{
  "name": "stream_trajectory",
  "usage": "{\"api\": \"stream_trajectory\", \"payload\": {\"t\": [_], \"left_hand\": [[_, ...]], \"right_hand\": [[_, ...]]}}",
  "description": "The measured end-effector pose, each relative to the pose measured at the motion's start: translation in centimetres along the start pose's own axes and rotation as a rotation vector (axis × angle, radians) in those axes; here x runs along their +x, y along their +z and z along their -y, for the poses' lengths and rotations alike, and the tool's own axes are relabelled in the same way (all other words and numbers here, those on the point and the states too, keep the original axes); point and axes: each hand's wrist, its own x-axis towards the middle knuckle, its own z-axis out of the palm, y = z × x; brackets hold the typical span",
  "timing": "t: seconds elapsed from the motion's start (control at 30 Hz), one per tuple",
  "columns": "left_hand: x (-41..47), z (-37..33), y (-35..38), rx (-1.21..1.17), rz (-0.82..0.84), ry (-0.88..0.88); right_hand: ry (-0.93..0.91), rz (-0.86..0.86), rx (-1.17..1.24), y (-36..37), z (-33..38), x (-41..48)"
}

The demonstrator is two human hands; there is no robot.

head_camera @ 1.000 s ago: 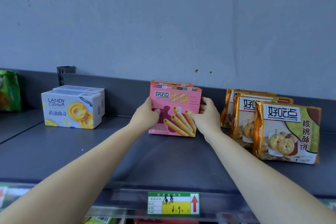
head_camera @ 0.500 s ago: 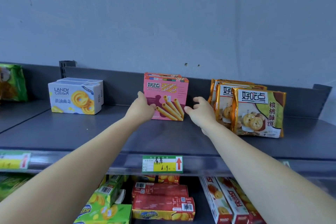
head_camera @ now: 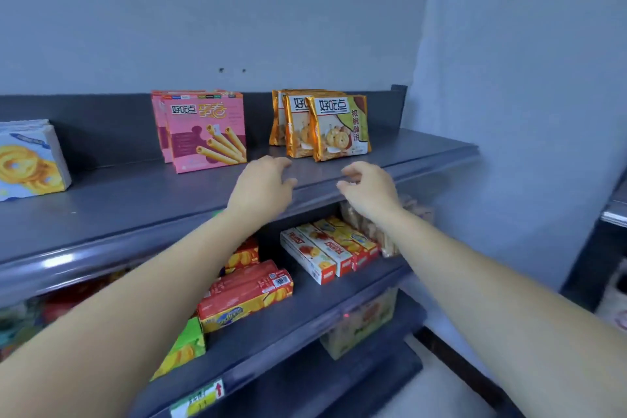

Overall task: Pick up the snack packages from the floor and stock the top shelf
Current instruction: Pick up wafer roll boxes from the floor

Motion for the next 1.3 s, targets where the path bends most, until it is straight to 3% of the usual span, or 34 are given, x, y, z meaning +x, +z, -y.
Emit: {"api": "stream_trajectory", "payload": {"t": [0.27, 0.43, 0.87, 1.3], "left_hand": [[-7.3, -8.7, 5.3, -0.050, 0.066, 0.328], [-13.6, -14.9, 10.9, -0.117, 0.200, 0.469], [-39.8, -37.0, 20.8, -0.173, 0.562, 0.825], [-61.6, -51.8, 27.4, -0.129, 0.792, 1.206]], "right_hand": [[0.190, -0.170, -0.149, -9.6, -8.3, -13.3], [0.304, -0.225, -0.261, -16.0, -13.7, -23.4], [0.753, -0.323, -0.500, -31.7, -25.0, -56.2], [1.177, -0.433, -0.478, -39.4, -31.9, -80.9]]}}
